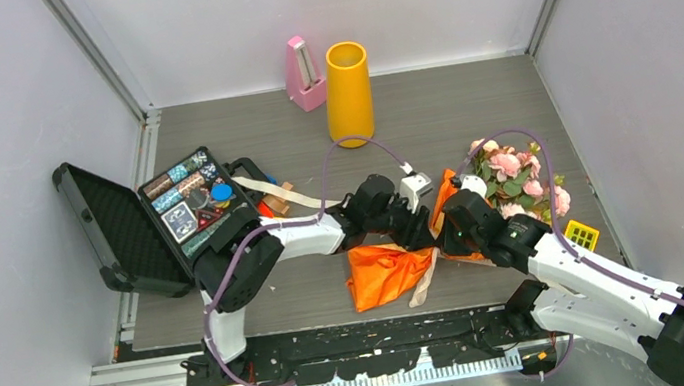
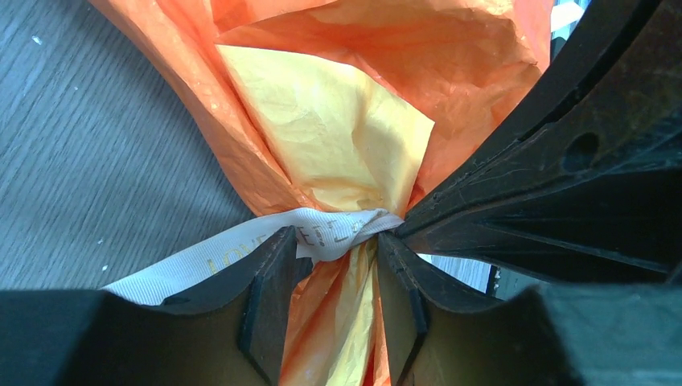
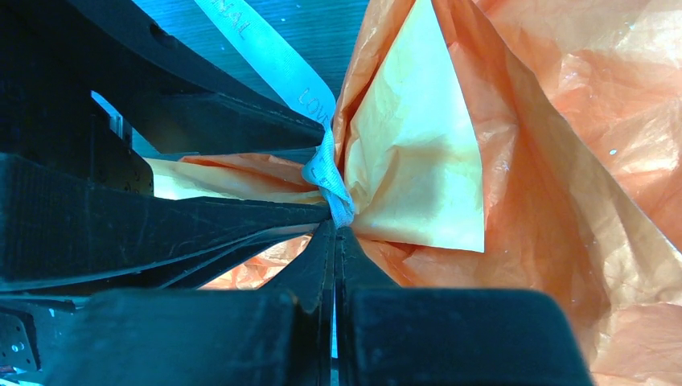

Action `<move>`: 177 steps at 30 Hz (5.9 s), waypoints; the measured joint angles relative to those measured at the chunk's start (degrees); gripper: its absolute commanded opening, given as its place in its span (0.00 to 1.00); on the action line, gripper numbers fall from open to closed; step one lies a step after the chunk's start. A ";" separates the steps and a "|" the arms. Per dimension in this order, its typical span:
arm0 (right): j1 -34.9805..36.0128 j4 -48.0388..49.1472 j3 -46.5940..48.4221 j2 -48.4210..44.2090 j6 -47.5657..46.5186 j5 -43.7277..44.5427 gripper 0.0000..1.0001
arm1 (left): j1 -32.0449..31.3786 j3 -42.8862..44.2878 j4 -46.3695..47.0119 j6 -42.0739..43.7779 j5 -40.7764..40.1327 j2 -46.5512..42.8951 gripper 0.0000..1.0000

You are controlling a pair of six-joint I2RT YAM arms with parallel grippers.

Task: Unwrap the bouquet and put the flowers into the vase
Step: Untie the ribbon from the wrapping paper.

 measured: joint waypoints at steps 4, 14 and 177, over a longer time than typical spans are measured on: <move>0.00 -0.04 -0.02 0.00 0.00 0.15 0.00 | 0.00 0.35 0.52 0.02 0.59 0.63 0.43; -0.04 -0.33 -0.07 0.28 0.02 0.61 0.00 | -0.09 1.95 3.21 -0.83 4.04 3.17 0.00; 4.79 21.40 3.30 21.05 -5.44 -13.79 0.00 | 4.57 -19.96 -9.40 4.74 -21.00 -27.04 0.45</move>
